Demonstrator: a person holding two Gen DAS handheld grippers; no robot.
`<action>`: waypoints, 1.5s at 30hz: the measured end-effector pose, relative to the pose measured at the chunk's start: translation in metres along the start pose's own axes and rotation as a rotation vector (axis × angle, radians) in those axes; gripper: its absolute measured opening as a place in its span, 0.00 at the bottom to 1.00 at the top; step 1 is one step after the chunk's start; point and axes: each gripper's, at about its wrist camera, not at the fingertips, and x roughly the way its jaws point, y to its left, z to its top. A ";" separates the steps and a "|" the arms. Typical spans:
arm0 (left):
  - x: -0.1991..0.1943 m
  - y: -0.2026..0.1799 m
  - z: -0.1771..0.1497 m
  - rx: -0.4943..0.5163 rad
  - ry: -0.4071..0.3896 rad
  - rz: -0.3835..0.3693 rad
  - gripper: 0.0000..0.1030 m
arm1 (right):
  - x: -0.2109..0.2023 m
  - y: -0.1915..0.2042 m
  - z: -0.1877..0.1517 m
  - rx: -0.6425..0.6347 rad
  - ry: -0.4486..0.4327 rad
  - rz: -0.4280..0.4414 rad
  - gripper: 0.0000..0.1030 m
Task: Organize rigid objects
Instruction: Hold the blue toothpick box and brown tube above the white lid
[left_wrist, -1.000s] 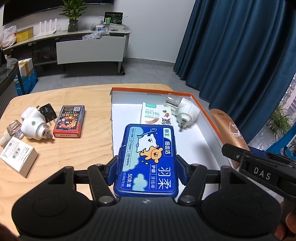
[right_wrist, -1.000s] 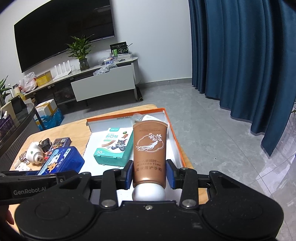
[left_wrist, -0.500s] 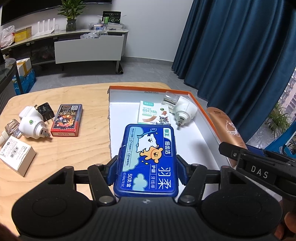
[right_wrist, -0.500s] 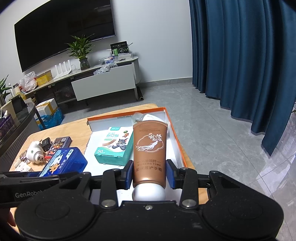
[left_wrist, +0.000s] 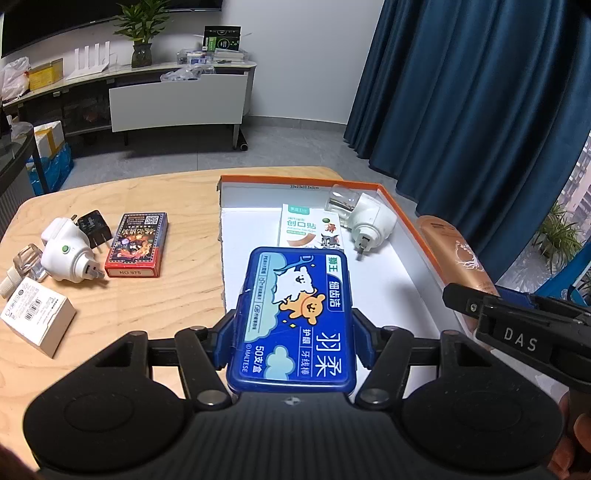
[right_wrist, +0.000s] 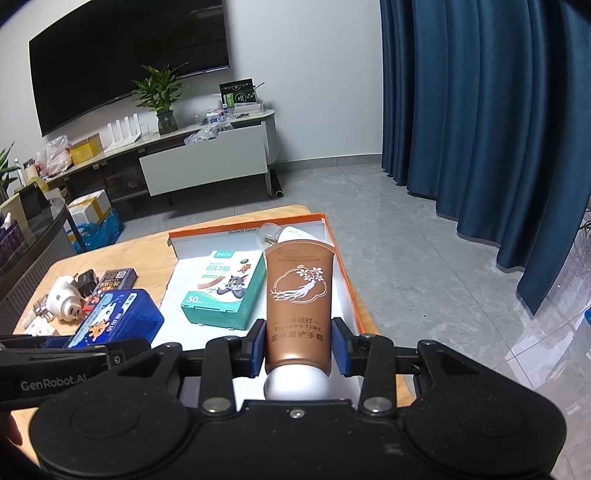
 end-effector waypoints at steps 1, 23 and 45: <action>0.000 0.000 0.000 0.001 0.001 -0.001 0.61 | 0.001 0.001 0.001 -0.003 0.001 0.000 0.44; 0.003 0.001 0.000 0.003 0.008 0.002 0.61 | 0.006 0.008 0.001 -0.033 0.019 -0.001 0.44; 0.008 0.003 -0.001 -0.004 0.019 -0.004 0.61 | 0.011 0.010 0.000 -0.032 0.029 -0.008 0.44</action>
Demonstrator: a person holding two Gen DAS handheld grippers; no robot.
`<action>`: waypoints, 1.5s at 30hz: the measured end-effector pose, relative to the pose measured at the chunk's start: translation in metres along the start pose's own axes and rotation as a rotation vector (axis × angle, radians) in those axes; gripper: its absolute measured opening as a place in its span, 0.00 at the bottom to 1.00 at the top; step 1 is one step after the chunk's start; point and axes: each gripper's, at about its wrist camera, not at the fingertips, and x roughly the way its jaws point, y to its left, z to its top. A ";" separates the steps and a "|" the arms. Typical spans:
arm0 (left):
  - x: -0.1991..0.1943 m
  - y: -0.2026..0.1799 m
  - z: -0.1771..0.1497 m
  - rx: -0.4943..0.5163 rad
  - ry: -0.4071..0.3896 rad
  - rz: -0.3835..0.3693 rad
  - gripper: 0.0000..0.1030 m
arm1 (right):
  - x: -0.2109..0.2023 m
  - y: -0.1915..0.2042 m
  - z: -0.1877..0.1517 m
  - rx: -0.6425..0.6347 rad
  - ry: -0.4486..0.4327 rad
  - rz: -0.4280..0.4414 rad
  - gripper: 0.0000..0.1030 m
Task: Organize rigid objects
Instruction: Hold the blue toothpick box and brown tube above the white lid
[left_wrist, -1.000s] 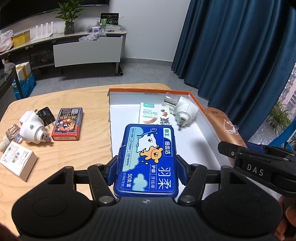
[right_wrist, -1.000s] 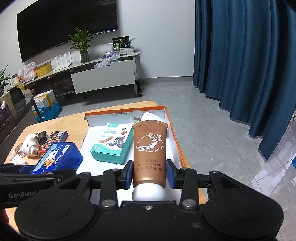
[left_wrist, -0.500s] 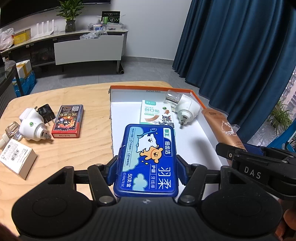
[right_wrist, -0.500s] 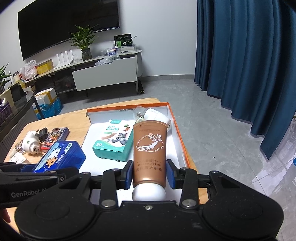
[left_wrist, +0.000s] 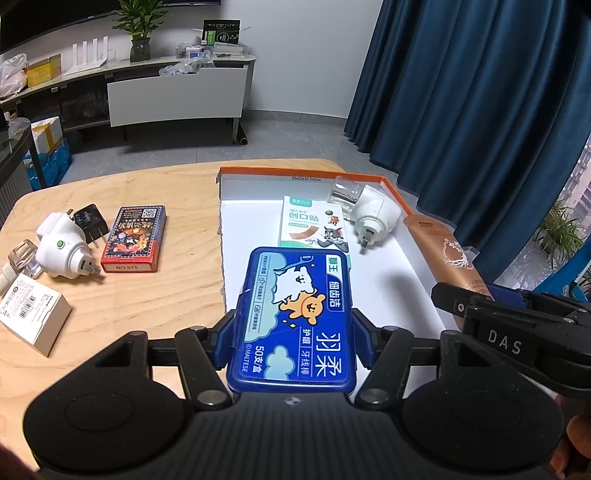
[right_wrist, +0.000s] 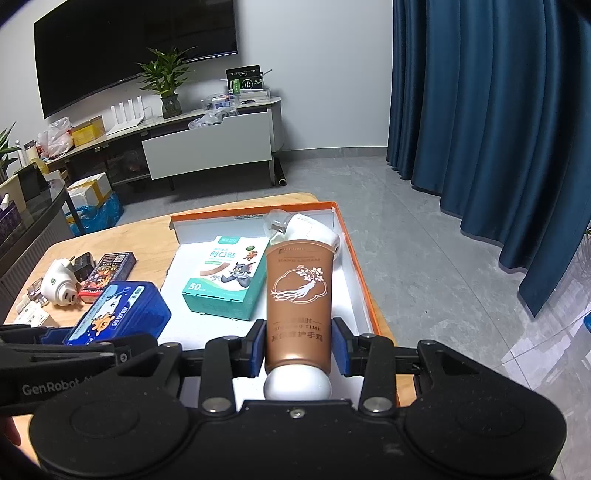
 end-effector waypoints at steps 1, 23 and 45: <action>0.000 0.000 0.000 0.001 0.001 0.000 0.61 | 0.000 0.000 0.000 0.000 0.000 0.000 0.44; 0.002 0.000 -0.002 -0.001 0.009 -0.001 0.61 | 0.004 0.002 -0.003 -0.004 0.011 -0.001 0.44; 0.005 0.000 -0.002 -0.002 0.014 -0.004 0.61 | 0.009 0.000 -0.004 -0.003 0.028 -0.014 0.44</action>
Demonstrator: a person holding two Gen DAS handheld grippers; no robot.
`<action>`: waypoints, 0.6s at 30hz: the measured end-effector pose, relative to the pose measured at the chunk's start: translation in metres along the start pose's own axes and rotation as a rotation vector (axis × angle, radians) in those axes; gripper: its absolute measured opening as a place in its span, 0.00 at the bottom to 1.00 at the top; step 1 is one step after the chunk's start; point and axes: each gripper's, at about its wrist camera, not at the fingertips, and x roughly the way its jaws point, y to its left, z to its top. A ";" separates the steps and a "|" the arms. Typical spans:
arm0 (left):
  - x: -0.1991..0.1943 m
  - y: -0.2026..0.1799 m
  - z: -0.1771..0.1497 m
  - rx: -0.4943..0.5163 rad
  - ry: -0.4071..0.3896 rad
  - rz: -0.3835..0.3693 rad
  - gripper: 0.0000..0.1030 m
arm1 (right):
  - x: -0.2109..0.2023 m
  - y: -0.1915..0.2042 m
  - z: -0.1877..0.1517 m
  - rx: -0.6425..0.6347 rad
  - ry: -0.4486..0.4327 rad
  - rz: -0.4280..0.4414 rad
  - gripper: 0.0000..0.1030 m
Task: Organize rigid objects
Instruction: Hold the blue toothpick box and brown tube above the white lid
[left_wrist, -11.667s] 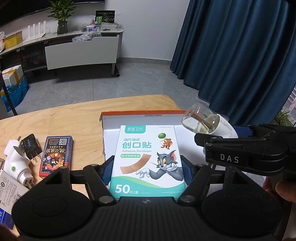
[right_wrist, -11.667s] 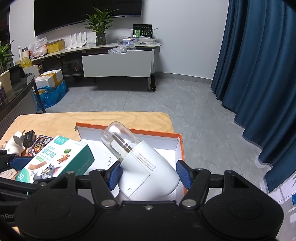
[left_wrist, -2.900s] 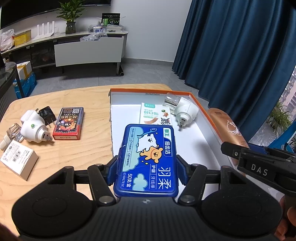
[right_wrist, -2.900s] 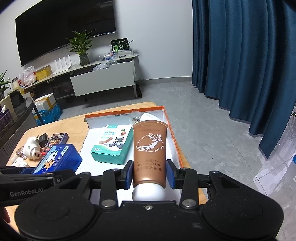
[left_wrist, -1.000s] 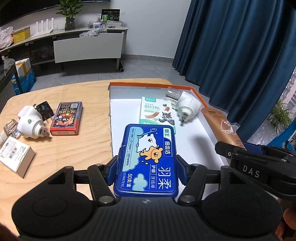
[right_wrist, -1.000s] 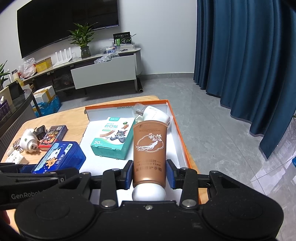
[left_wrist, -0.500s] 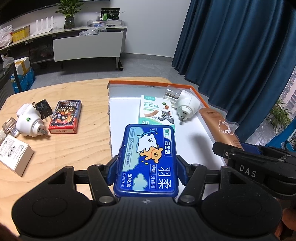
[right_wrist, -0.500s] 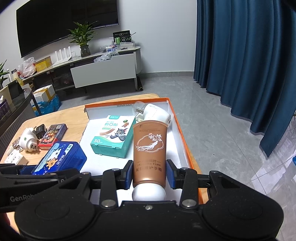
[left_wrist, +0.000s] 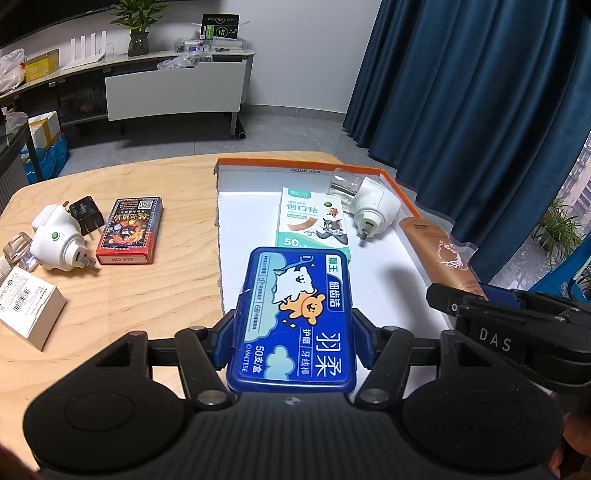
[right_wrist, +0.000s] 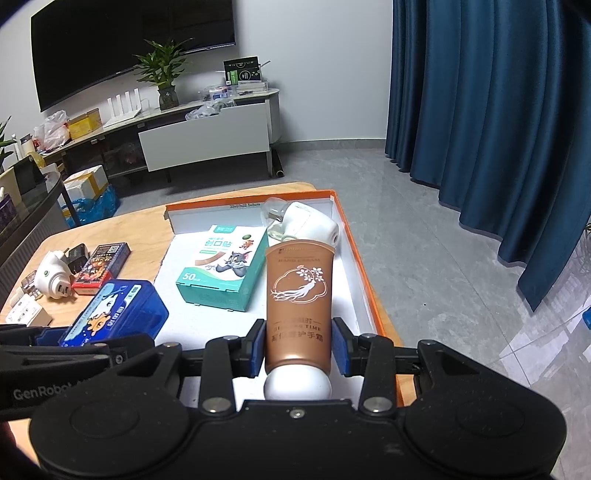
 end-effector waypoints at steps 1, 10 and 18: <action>0.000 0.000 0.000 0.001 0.000 -0.001 0.61 | 0.000 -0.001 0.000 0.001 0.001 -0.002 0.44; 0.002 0.000 -0.001 0.002 0.003 -0.004 0.61 | 0.002 -0.002 -0.001 0.001 0.009 -0.005 0.44; 0.002 -0.001 -0.001 0.004 0.003 -0.003 0.61 | 0.004 0.000 -0.001 -0.012 0.017 -0.002 0.44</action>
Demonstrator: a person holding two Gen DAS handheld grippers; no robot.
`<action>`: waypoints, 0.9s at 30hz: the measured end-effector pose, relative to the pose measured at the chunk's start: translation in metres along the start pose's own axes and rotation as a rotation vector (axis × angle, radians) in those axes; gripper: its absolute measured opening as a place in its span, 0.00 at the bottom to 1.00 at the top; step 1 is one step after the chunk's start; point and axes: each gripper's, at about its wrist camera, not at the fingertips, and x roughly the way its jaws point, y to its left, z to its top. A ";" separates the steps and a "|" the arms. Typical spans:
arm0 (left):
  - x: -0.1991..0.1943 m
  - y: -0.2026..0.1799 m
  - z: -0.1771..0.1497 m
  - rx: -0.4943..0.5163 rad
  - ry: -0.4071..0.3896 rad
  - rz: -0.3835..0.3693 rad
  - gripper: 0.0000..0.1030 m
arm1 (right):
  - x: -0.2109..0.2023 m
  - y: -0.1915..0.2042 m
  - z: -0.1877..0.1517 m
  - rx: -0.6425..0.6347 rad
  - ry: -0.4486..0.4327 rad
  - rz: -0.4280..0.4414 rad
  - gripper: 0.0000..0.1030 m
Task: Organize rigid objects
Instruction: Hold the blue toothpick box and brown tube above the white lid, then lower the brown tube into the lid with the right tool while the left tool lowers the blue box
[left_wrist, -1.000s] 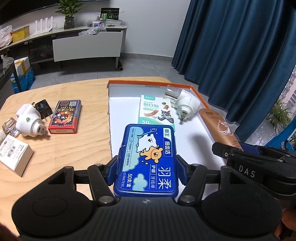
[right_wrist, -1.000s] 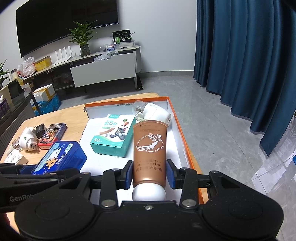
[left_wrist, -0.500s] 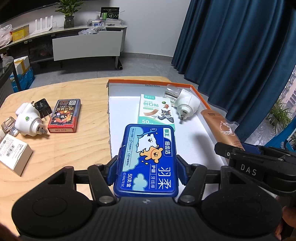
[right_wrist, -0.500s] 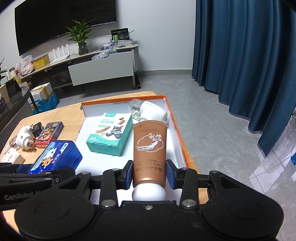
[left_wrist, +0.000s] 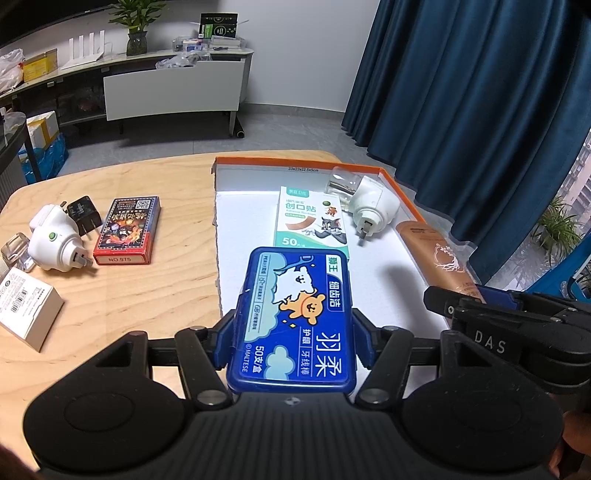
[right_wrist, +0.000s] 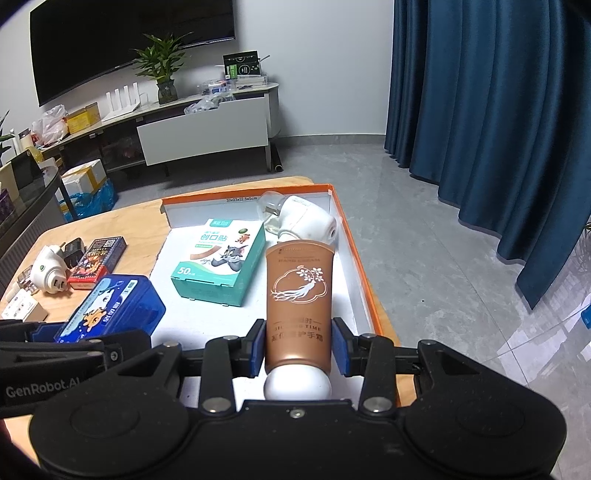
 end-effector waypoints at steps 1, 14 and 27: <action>0.000 0.000 0.000 0.000 0.000 0.000 0.61 | 0.000 0.000 0.000 -0.002 0.001 0.000 0.44; 0.003 0.001 0.000 -0.001 0.005 -0.001 0.61 | 0.006 0.002 -0.001 -0.017 0.016 -0.001 0.44; 0.008 0.006 -0.001 -0.015 0.017 0.001 0.61 | 0.019 0.002 0.001 -0.039 0.045 -0.020 0.44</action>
